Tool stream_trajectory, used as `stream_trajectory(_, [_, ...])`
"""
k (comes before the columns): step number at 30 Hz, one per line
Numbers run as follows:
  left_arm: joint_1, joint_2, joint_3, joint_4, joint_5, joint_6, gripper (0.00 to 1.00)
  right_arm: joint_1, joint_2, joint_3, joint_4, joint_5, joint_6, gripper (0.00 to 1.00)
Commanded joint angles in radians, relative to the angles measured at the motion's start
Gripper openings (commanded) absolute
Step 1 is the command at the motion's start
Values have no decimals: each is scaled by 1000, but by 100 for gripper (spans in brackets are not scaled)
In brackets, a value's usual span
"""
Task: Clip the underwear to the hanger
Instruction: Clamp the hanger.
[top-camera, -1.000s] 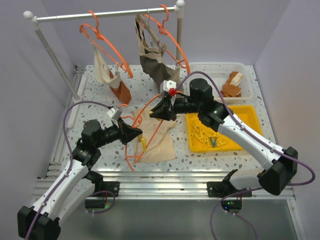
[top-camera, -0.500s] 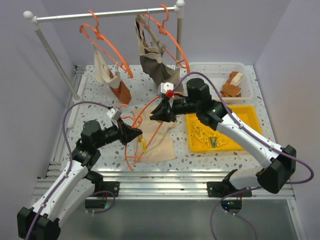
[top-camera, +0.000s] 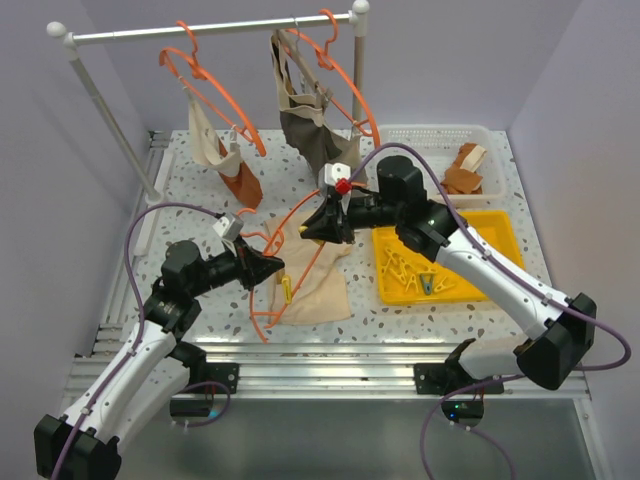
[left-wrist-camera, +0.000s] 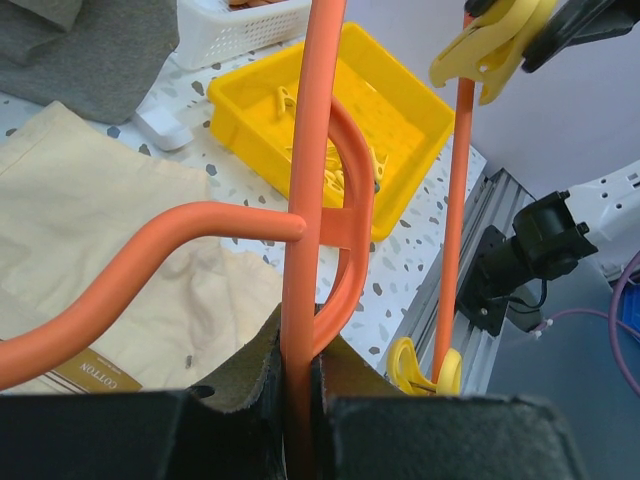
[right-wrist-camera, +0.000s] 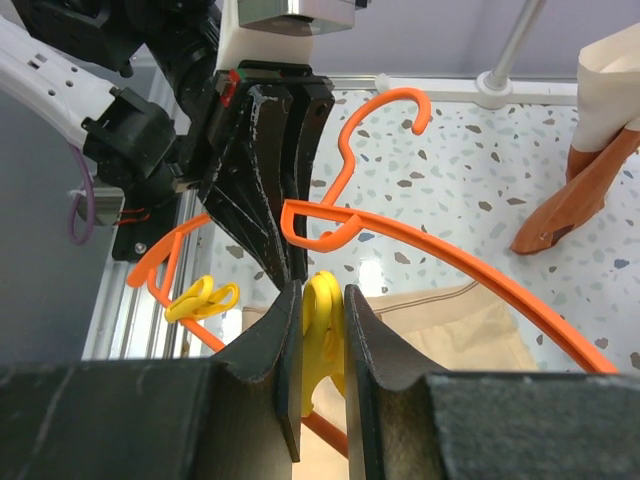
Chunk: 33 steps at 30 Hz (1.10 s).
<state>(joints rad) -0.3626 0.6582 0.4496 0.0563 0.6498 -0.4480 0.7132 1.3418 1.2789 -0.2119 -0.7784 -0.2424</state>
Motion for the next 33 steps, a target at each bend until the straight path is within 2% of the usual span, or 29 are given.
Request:
stream_trajectory(1, [-4,0,32,23,7,22,0,2,-56,20,46,-28,28,1])
stream_trajectory(33, [-4,-34,27,22,-13,23,0,2,-29,25,-139,83,-133,2])
